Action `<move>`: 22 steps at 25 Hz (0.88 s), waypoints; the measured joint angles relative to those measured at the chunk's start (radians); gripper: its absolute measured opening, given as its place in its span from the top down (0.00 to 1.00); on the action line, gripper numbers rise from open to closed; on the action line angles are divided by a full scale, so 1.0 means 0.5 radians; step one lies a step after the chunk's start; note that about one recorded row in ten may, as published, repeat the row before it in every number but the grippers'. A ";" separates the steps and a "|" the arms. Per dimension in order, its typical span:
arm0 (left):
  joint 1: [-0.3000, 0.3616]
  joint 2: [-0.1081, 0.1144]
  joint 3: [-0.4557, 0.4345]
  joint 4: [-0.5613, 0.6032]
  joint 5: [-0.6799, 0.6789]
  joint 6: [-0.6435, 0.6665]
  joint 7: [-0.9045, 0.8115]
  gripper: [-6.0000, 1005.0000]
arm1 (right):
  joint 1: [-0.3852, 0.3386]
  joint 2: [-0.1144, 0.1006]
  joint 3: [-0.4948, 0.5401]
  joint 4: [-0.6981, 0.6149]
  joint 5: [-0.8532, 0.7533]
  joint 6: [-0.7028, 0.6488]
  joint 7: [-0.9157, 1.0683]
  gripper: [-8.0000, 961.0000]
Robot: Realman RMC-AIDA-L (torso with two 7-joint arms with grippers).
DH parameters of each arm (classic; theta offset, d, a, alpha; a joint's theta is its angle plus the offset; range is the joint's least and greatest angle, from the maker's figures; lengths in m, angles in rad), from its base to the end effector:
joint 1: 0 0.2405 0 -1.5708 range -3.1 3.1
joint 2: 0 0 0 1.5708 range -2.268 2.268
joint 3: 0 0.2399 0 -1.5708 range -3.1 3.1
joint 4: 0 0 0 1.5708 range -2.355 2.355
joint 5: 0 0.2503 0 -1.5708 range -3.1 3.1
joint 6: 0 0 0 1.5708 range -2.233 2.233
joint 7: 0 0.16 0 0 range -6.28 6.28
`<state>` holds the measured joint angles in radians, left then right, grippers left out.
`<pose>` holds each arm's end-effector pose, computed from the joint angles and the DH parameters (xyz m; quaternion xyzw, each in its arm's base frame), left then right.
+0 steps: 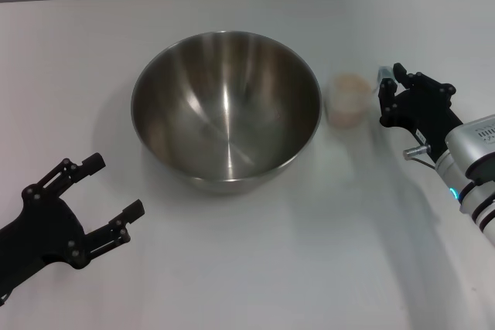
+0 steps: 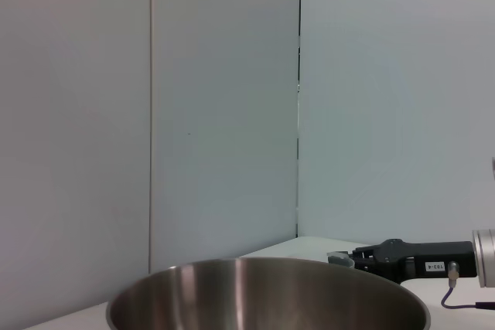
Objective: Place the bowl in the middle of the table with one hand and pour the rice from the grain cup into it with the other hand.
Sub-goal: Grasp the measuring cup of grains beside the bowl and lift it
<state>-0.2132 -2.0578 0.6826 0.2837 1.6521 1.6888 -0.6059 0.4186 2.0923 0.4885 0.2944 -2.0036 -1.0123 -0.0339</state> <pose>-0.3422 0.2336 -0.0298 -0.8818 -0.1227 -0.3524 0.2885 0.3232 0.3408 -0.0966 -0.7567 0.2462 0.2373 0.5573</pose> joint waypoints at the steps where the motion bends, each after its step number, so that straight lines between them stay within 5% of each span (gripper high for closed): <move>1: 0.000 0.000 0.000 0.000 0.000 0.000 0.000 0.13 | -0.001 0.000 0.003 0.000 0.000 0.000 0.000 0.69; 7: 0.000 -0.001 0.000 0.000 0.000 0.000 0.000 0.13 | -0.003 0.000 0.018 0.001 0.003 0.000 0.007 0.93; 16: 0.011 -0.002 0.000 -0.014 0.000 0.000 0.001 0.13 | -0.017 0.000 0.020 0.012 0.004 -0.027 0.009 0.96; 22: 0.017 -0.002 0.000 -0.017 0.008 0.000 0.027 0.13 | -0.042 -0.011 0.020 0.043 0.003 -0.272 0.055 0.96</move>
<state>-0.2046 -2.0587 0.6826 0.2752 1.6564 1.6888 -0.5922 0.3976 2.0869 0.4986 0.3157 -2.0022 -1.1483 -0.0063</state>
